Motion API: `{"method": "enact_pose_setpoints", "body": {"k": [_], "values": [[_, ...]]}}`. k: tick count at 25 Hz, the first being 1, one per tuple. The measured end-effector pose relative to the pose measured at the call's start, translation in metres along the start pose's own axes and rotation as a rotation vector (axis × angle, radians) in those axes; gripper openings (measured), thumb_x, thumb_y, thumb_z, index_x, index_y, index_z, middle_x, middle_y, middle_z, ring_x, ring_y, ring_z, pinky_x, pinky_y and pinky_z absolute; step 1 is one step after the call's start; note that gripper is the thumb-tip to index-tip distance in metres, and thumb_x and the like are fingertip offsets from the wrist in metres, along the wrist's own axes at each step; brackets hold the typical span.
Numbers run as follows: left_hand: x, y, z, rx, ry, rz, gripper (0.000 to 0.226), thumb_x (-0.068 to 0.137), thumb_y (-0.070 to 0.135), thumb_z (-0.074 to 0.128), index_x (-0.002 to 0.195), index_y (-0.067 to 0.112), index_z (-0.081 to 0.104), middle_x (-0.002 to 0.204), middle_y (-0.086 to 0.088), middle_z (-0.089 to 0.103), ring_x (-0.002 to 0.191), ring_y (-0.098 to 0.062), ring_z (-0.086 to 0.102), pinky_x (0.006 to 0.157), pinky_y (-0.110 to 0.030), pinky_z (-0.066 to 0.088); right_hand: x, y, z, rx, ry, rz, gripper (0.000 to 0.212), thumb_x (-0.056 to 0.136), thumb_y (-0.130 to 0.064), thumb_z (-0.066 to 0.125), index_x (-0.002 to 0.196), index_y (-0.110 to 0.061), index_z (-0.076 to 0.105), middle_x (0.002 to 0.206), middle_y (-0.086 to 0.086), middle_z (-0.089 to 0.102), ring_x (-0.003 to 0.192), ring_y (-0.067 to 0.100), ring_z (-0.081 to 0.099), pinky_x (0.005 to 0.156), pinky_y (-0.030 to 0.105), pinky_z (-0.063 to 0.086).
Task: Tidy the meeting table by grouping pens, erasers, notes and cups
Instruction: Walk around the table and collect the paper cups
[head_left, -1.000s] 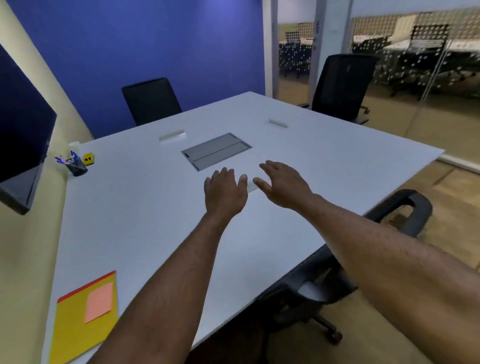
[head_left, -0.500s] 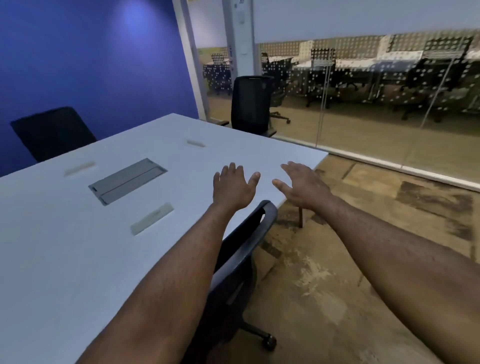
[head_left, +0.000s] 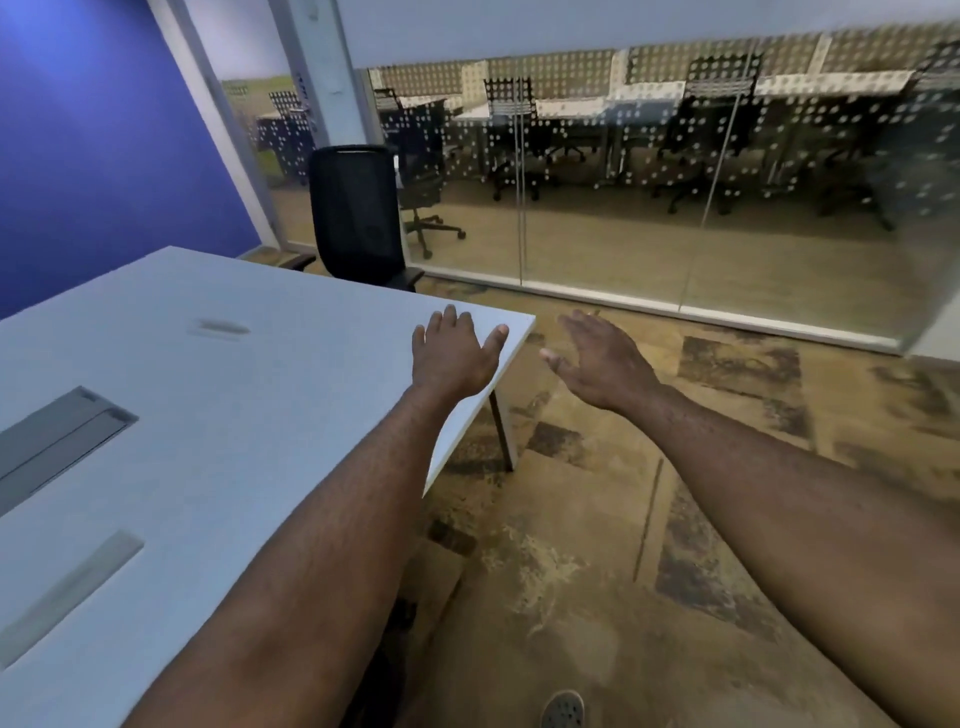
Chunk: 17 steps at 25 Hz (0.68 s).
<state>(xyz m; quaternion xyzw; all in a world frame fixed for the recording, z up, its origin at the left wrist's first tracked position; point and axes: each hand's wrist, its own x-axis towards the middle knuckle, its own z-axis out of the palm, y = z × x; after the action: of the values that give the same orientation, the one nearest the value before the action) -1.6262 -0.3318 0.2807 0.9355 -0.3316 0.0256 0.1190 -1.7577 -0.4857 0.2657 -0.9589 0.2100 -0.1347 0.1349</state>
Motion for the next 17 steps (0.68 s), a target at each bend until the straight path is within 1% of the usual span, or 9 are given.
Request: {"method": "enact_pose_setpoints", "body": {"k": [5, 6, 8, 10, 11, 12, 15, 16, 17], "values": [[0.138, 0.04, 0.034, -0.026, -0.067, 0.025, 0.076, 0.097, 0.062, 0.021, 0.15, 0.007, 0.03, 0.16, -0.012, 0.02, 0.149, -0.028, 0.012, 0.118, -0.048, 0.007, 0.121, 0.074, 0.008, 0.006, -0.026, 0.061, 0.068, 0.097, -0.056, 0.037, 0.152, -0.018, 0.024, 0.16, 0.005, 0.02, 0.148, 0.023, 0.016, 0.118, 0.043, 0.018], [0.14, 0.042, 0.034, -0.015, -0.063, 0.036, 0.077, 0.097, 0.061, 0.021, 0.15, 0.006, 0.029, 0.16, -0.012, 0.02, 0.149, -0.028, 0.012, 0.118, -0.048, 0.007, 0.125, 0.075, 0.01, 0.008, -0.018, 0.056, 0.068, 0.097, -0.057, 0.036, 0.152, -0.018, 0.024, 0.161, 0.005, 0.019, 0.148, 0.024, 0.015, 0.118, 0.044, 0.018], [0.184, 0.063, 0.049, -0.021, -0.101, 0.076, 0.076, 0.097, 0.061, 0.022, 0.149, 0.006, 0.029, 0.16, -0.013, 0.019, 0.149, -0.028, 0.012, 0.118, -0.047, 0.009, 0.162, 0.105, 0.014, 0.022, -0.022, 0.066, 0.068, 0.097, -0.057, 0.035, 0.152, -0.019, 0.023, 0.161, 0.006, 0.019, 0.148, 0.024, 0.015, 0.118, 0.044, 0.017], [0.233, 0.088, 0.068, -0.013, -0.091, 0.084, 0.075, 0.097, 0.061, 0.022, 0.149, 0.007, 0.029, 0.161, -0.013, 0.019, 0.149, -0.028, 0.012, 0.118, -0.046, 0.009, 0.207, 0.143, 0.017, 0.025, -0.009, 0.075, 0.068, 0.097, -0.057, 0.035, 0.151, -0.018, 0.025, 0.16, 0.007, 0.02, 0.147, 0.025, 0.016, 0.118, 0.044, 0.018], [0.238, 0.085, 0.068, -0.026, -0.08, 0.071, 0.074, 0.097, 0.06, 0.023, 0.149, 0.008, 0.029, 0.161, -0.012, 0.019, 0.149, -0.028, 0.012, 0.118, -0.046, 0.008, 0.212, 0.144, 0.019, 0.032, -0.005, 0.074, 0.068, 0.097, -0.057, 0.035, 0.151, -0.017, 0.025, 0.16, 0.007, 0.021, 0.147, 0.025, 0.016, 0.118, 0.045, 0.019], [0.262, 0.094, 0.074, -0.028, -0.085, 0.072, 0.074, 0.097, 0.06, 0.023, 0.15, 0.008, 0.029, 0.161, -0.012, 0.018, 0.149, -0.028, 0.012, 0.118, -0.046, 0.007, 0.234, 0.161, 0.021, 0.036, -0.01, 0.064, 0.069, 0.096, -0.057, 0.035, 0.151, -0.017, 0.025, 0.16, 0.006, 0.02, 0.148, 0.024, 0.016, 0.118, 0.045, 0.018], [0.348, 0.129, 0.109, -0.048, -0.057, 0.046, 0.074, 0.097, 0.06, 0.024, 0.15, 0.009, 0.029, 0.161, -0.011, 0.018, 0.149, -0.027, 0.012, 0.118, -0.047, 0.006, 0.317, 0.227, 0.029, 0.071, -0.013, 0.046, 0.069, 0.096, -0.058, 0.035, 0.151, -0.019, 0.024, 0.161, 0.004, 0.019, 0.148, 0.022, 0.014, 0.118, 0.043, 0.016], [0.353, 0.125, 0.112, -0.039, -0.053, 0.037, 0.074, 0.097, 0.06, 0.024, 0.15, 0.009, 0.029, 0.161, -0.011, 0.019, 0.149, -0.027, 0.013, 0.118, -0.048, 0.007, 0.321, 0.23, 0.034, 0.066, -0.007, 0.036, 0.07, 0.096, -0.058, 0.035, 0.152, -0.019, 0.023, 0.161, 0.004, 0.018, 0.148, 0.022, 0.013, 0.119, 0.042, 0.015], [0.376, 0.131, 0.119, -0.026, -0.048, 0.036, 0.074, 0.097, 0.061, 0.024, 0.15, 0.01, 0.029, 0.161, -0.01, 0.019, 0.149, -0.027, 0.013, 0.119, -0.048, 0.007, 0.344, 0.245, 0.035, 0.057, -0.018, 0.02, 0.07, 0.096, -0.059, 0.035, 0.152, -0.019, 0.022, 0.161, 0.004, 0.016, 0.148, 0.022, 0.012, 0.118, 0.042, 0.014]]}}
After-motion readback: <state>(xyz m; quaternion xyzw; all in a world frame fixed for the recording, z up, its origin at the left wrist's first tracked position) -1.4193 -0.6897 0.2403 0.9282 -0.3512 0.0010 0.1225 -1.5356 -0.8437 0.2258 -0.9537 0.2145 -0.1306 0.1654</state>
